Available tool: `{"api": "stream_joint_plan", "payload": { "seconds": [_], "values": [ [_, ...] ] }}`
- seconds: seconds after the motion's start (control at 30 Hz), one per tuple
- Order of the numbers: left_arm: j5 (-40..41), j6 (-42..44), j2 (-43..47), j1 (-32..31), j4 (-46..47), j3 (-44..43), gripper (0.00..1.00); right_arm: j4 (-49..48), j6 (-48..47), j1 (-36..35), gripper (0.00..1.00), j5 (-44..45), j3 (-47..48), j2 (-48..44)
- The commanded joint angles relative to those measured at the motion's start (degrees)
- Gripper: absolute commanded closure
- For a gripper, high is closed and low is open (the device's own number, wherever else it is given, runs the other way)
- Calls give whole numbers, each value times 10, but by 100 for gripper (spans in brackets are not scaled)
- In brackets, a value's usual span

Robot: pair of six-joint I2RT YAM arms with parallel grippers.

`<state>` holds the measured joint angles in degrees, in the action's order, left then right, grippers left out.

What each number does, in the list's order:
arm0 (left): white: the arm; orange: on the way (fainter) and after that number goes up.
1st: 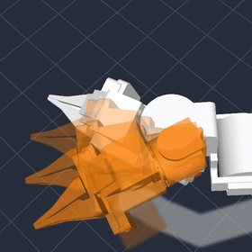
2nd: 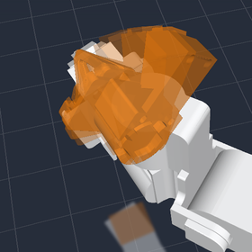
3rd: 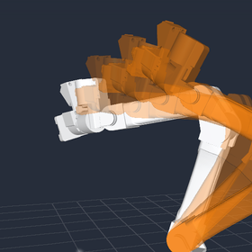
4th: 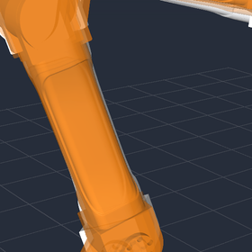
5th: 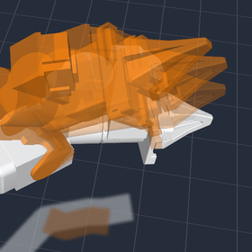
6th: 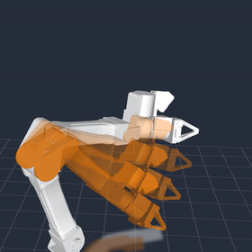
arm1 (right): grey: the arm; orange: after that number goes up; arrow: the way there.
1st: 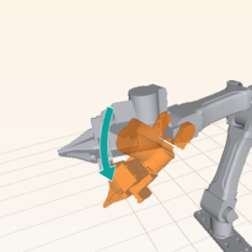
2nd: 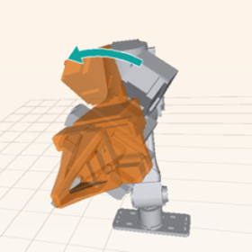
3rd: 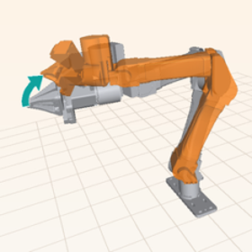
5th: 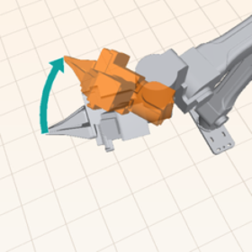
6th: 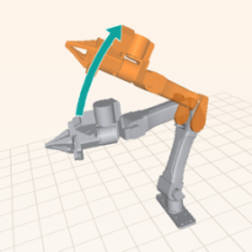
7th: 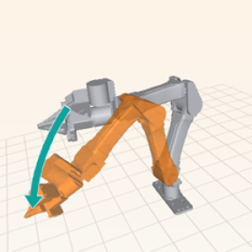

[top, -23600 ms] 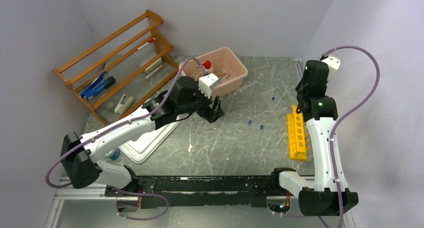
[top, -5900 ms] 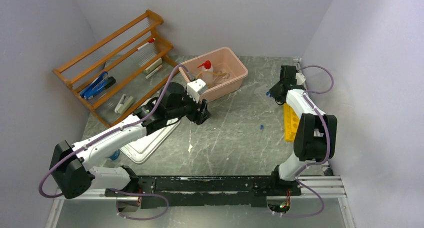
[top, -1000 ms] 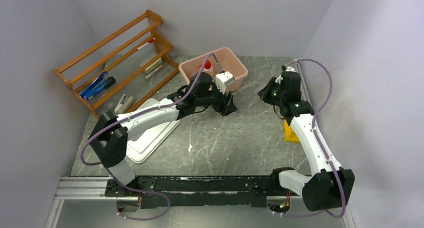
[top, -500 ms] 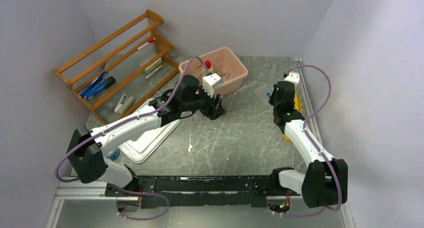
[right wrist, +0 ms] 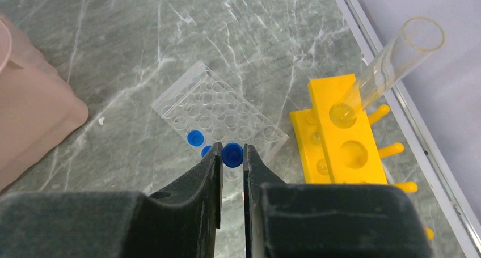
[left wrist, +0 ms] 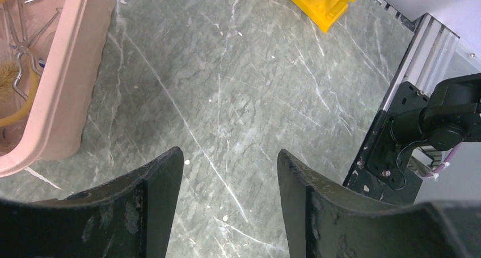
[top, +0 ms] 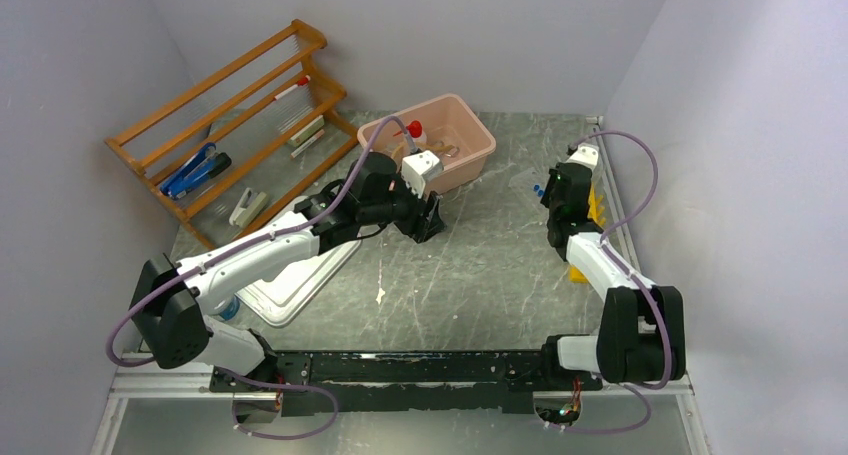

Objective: Organize the chemistry lab equipment

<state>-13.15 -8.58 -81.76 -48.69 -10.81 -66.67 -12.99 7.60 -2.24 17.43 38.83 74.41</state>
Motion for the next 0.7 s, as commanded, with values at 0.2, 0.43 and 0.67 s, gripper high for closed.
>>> {"api": "stream_joint_plan", "payload": {
  "seconds": [0.2,0.43,0.67],
  "values": [
    [6,10,-11,3,-7,-11,35,-57,-13,11,89,-31,-15,31],
    [7,8,-10,4,-4,-5,35,-52,-18,11,89,-34,-15,43],
    [7,5,-9,4,-2,-5,36,-46,-27,10,89,-35,-17,48]
  ]
}}
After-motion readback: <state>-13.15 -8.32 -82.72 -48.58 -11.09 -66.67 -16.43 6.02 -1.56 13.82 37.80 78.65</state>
